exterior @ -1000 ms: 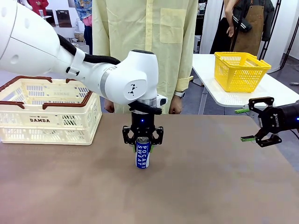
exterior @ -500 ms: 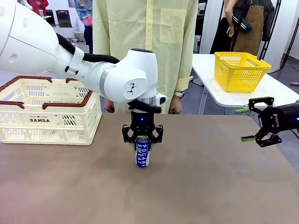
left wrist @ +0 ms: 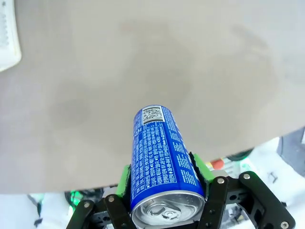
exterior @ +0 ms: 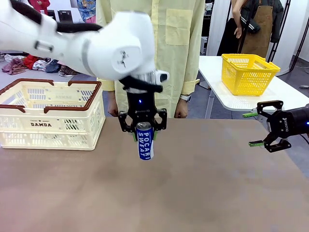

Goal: Place the drinks into the Shopping basket.
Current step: Pick up one drink and place it into the Shopping basket.

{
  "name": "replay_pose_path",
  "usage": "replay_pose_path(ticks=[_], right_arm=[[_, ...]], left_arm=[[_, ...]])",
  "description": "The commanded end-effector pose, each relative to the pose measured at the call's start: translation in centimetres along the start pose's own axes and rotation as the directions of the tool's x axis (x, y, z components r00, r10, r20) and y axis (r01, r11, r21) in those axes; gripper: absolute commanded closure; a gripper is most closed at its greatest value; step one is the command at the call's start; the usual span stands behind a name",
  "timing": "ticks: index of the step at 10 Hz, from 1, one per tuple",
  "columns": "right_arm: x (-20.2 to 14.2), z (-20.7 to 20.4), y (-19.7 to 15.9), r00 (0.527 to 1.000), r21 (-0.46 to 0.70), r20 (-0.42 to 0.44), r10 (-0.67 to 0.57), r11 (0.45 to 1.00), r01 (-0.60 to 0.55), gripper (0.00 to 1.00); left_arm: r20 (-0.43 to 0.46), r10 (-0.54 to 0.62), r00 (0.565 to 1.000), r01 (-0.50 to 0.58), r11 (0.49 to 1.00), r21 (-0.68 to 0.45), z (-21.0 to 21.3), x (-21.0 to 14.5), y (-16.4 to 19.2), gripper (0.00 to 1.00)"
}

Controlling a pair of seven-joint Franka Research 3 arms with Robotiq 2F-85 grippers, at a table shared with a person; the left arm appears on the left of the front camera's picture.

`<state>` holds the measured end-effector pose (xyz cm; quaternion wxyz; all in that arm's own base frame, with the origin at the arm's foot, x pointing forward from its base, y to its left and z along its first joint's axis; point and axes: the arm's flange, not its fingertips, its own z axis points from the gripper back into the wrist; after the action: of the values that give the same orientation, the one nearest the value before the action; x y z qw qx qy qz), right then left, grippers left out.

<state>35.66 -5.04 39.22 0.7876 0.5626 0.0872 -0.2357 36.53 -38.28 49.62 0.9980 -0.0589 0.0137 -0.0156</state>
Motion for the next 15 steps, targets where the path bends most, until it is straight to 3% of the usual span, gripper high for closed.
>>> replay_pose_path(ticks=[1,4,7,8,13,15], right_arm=[[-0.2,0.2,0.4,1.0,-0.002,-0.003,-0.013,1.0,0.013,0.0],[-0.2,0.2,0.4,1.0,-0.002,-0.003,-0.013,1.0,0.013,0.0],[-0.2,0.2,0.4,1.0,-0.002,-0.003,-0.013,1.0,0.013,0.0],[-0.2,0.2,0.4,1.0,-0.002,-0.003,-0.013,1.0,0.013,0.0],[-0.2,0.2,0.4,1.0,-0.002,-0.003,-0.013,1.0,0.013,0.0],[-0.2,0.2,0.4,1.0,-0.002,-0.003,-0.013,1.0,0.013,0.0]], left_arm=[[-0.012,0.036,0.999,-0.036,0.999,-0.038,4.1,-3.2,3.9,1.0],[0.06,-0.027,0.998,0.033,0.995,-0.098,7.4,-7.0,9.7,1.0],[0.044,0.076,0.996,-0.069,0.987,-0.146,7.0,-6.2,12.7,1.0],[0.066,0.021,0.998,-0.015,0.995,-0.095,8.2,-6.8,10.9,1.0],[0.063,0.021,0.998,-0.015,0.996,-0.086,7.4,-7.1,10.8,1.0],[0.111,-0.009,0.994,0.008,1.0,0.006,11.7,-3.7,13.2,1.0]])
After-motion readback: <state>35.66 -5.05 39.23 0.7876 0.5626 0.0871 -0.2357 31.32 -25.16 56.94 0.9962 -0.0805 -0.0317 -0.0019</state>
